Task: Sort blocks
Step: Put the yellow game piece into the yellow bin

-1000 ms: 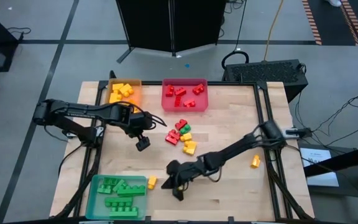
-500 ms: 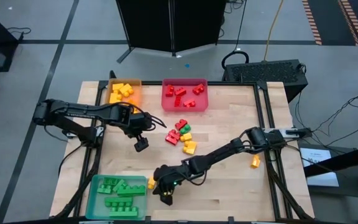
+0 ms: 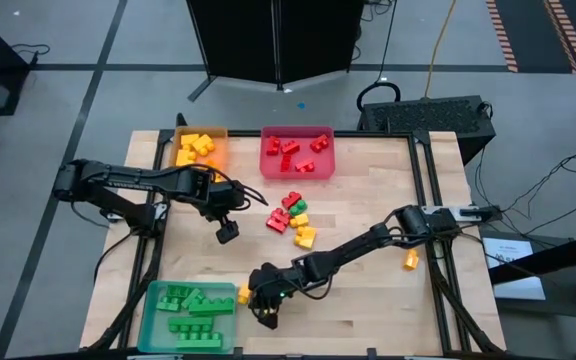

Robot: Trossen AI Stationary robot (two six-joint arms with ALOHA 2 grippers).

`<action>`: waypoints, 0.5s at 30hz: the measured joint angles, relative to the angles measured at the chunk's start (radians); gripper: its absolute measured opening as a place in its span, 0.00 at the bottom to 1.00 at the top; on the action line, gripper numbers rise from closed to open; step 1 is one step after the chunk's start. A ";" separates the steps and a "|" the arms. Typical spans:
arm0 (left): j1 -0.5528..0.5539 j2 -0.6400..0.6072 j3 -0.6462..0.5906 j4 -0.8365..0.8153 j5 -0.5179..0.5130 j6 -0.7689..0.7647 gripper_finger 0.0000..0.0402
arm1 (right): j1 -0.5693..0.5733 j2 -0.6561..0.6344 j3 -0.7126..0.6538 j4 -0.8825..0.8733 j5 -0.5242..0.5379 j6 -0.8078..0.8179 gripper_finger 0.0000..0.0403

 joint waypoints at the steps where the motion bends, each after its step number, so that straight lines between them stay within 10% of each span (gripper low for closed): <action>1: 0.000 0.000 0.000 0.000 0.000 0.000 0.86 | 0.000 0.000 0.000 0.011 0.003 0.000 0.00; 15: 0.000 0.000 0.000 -0.003 0.000 -0.002 0.86 | 0.000 0.066 0.017 0.032 0.004 0.045 0.00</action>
